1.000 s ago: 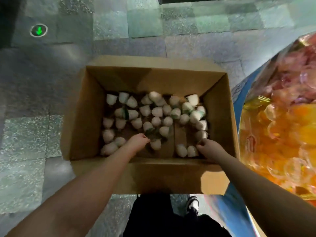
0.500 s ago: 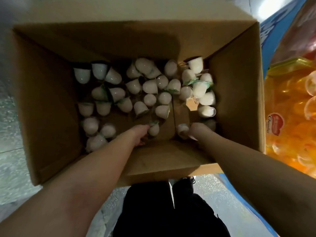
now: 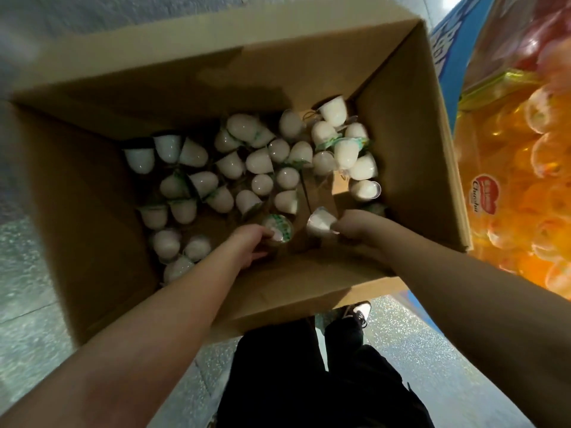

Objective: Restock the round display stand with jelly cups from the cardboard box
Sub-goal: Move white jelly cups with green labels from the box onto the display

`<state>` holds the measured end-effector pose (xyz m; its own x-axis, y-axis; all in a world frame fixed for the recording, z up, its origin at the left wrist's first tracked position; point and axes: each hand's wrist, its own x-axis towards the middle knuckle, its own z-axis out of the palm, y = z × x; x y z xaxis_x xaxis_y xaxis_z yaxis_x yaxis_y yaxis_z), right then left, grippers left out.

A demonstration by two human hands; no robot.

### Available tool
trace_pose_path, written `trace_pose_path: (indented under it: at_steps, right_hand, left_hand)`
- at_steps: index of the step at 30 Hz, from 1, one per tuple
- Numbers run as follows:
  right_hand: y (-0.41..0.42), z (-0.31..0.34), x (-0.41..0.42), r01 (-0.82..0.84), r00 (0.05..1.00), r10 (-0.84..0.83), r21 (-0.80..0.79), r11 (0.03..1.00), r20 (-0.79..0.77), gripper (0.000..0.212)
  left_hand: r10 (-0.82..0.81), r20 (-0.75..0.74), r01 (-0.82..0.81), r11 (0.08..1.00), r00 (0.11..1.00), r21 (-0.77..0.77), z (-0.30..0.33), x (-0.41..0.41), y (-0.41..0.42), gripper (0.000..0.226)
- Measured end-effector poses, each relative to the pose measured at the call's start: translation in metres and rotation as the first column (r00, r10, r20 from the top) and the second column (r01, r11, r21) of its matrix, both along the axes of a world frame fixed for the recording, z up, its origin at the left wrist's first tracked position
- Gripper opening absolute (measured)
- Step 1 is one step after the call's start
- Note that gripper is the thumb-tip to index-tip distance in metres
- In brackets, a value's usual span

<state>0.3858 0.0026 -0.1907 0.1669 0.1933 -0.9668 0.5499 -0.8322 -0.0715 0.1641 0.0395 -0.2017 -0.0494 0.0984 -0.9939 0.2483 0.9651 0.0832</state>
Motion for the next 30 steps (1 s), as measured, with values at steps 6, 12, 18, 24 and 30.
trace_pose_path:
  at_steps: [6,12,18,24,30]
  right_hand:
    - [-0.034,0.077,0.020,0.569,0.784,-0.450,0.205,0.796,-0.426,0.075]
    - [-0.097,0.172,0.038,0.716,0.672,-0.404,0.405,0.569,-0.620,0.074]
    - [-0.212,0.249,0.081,0.571,0.819,-0.392,0.660,0.488,-0.419,0.048]
    - [-0.389,0.303,0.124,0.548,0.821,-0.394,0.763,0.343,-0.413,0.058]
    - [-0.559,0.329,0.148,0.767,0.482,-0.617,0.640,-0.046,-0.622,0.080]
  left_hand:
    - [0.048,0.265,-0.078,0.991,0.963,0.104,0.107,0.007,-0.001,0.022]
    - [-0.053,0.472,-0.061,0.973,0.880,0.224,0.215,0.053,-0.034,0.026]
    - [-0.306,0.535,0.063,0.903,0.787,0.424,0.284,0.124,-0.123,0.025]
    - [-0.446,0.615,0.185,0.878,0.650,0.442,0.333,0.197,-0.252,0.017]
    - [-0.531,0.703,0.251,0.846,0.474,0.470,0.367,0.260,-0.400,0.029]
